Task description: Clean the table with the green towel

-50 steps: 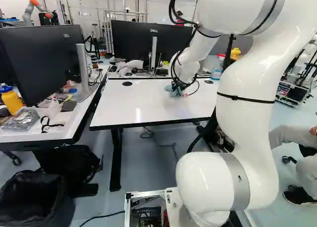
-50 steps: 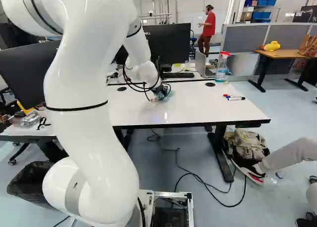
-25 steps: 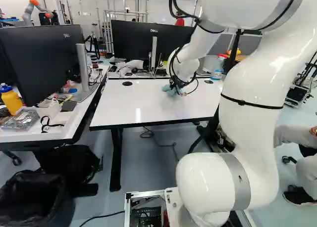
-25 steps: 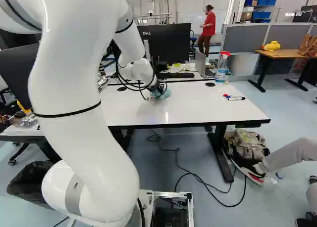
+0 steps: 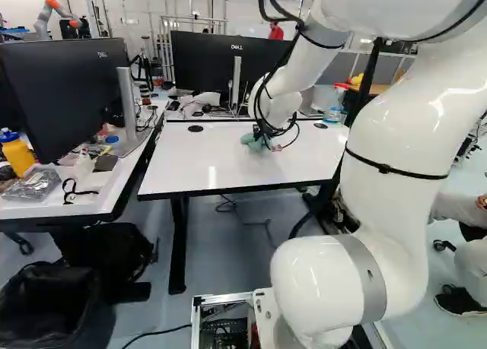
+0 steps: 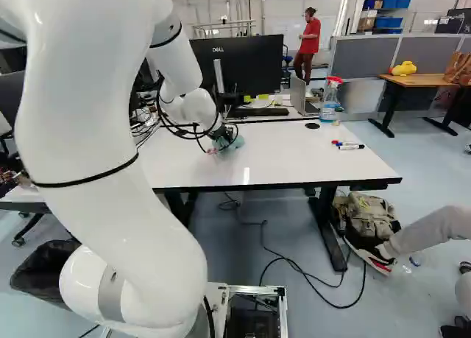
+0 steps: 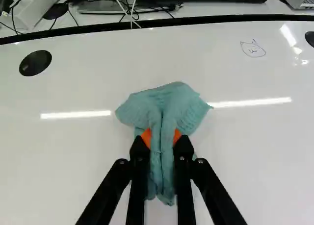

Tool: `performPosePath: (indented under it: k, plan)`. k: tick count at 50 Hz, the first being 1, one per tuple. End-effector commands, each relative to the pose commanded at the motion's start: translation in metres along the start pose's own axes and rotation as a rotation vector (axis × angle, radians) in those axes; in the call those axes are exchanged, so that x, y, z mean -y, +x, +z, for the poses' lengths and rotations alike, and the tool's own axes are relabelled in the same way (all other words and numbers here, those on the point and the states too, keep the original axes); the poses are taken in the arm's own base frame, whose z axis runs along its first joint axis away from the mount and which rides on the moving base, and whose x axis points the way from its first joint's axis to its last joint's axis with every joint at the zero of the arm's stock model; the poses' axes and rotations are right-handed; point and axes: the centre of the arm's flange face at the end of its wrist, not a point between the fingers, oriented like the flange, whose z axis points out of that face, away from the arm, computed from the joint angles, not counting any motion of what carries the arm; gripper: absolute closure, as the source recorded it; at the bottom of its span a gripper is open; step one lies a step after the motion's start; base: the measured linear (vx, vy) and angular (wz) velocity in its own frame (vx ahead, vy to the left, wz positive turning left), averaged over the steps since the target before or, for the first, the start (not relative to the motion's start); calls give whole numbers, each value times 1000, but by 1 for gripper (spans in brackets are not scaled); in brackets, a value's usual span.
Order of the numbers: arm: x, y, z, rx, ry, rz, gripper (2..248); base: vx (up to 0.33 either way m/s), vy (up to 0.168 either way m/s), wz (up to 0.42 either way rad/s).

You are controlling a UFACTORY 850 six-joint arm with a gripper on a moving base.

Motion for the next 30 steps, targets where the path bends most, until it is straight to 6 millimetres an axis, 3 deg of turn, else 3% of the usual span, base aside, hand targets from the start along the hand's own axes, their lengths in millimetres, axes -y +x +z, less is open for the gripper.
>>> performPosePath:
  k: [12,30]
  plan:
    - [7,-17,-15,6,10,-11,190,0,0,0]
    - [7,-17,-15,6,10,-11,190,0,0,0]
